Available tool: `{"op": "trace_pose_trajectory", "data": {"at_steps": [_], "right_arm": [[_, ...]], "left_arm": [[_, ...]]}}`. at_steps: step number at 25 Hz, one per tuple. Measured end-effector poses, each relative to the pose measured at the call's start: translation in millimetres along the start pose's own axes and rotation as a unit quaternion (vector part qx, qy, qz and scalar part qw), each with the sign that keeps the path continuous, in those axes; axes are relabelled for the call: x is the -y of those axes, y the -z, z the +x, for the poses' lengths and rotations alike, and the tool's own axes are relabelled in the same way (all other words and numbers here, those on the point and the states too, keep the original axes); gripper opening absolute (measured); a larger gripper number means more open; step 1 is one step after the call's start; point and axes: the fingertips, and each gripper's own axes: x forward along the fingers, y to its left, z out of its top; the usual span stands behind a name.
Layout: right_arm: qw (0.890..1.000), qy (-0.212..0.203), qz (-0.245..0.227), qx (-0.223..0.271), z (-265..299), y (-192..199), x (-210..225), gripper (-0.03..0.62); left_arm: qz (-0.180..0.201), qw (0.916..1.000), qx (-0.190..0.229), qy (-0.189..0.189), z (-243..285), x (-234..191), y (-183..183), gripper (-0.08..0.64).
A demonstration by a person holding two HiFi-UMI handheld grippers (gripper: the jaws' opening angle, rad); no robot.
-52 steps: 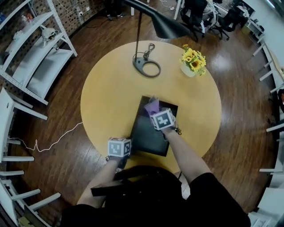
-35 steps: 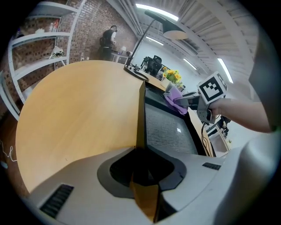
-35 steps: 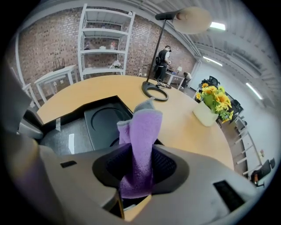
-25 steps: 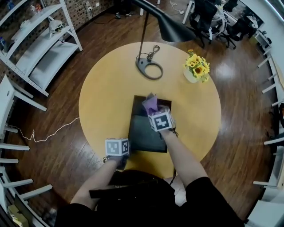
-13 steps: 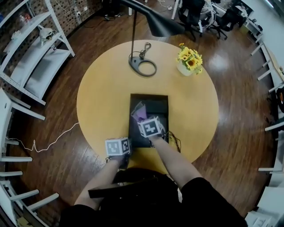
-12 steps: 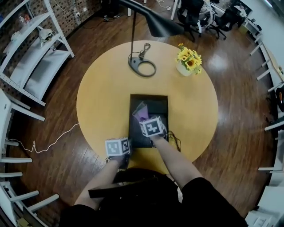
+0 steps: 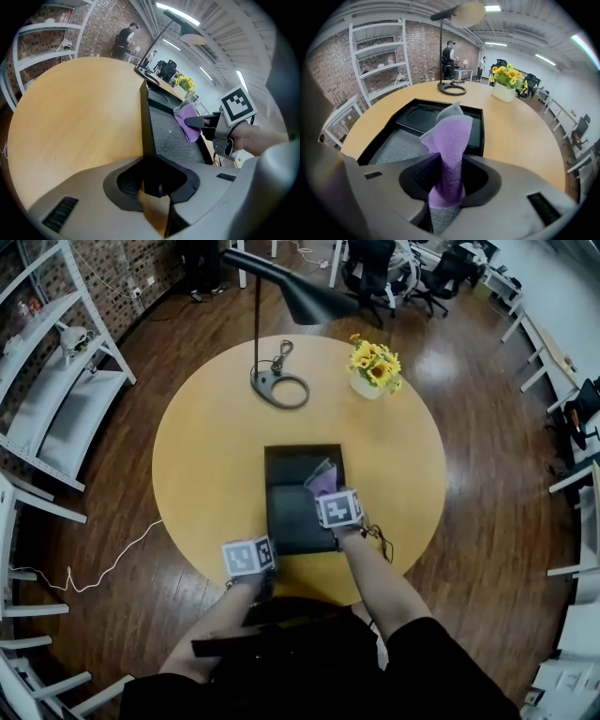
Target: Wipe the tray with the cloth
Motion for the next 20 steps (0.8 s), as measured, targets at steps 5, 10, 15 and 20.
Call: {"op": "trace_pose_trajectory", "data": {"at_steps": [5,10,15,20], "right_arm": [[0.996,-0.082,0.035,0.023,-17,0,-53,0.127],[0.989,-0.147,0.028,0.000,-12,8,-127,0.127],[0.994,-0.090,-0.058,-0.023,-2,24,-120,0.127],[0.994,-0.038,-0.099,-0.005,-11,28,-76,0.127]], "left_arm": [[-0.001,0.9999,0.002,0.012,-1,2,-2,0.086],[0.006,0.9991,0.013,0.039,-3,4,1,0.095],[-0.009,0.9989,0.019,0.043,-1,3,-2,0.097],[-0.010,0.9989,0.026,0.038,-1,-1,-3,0.095]]}}
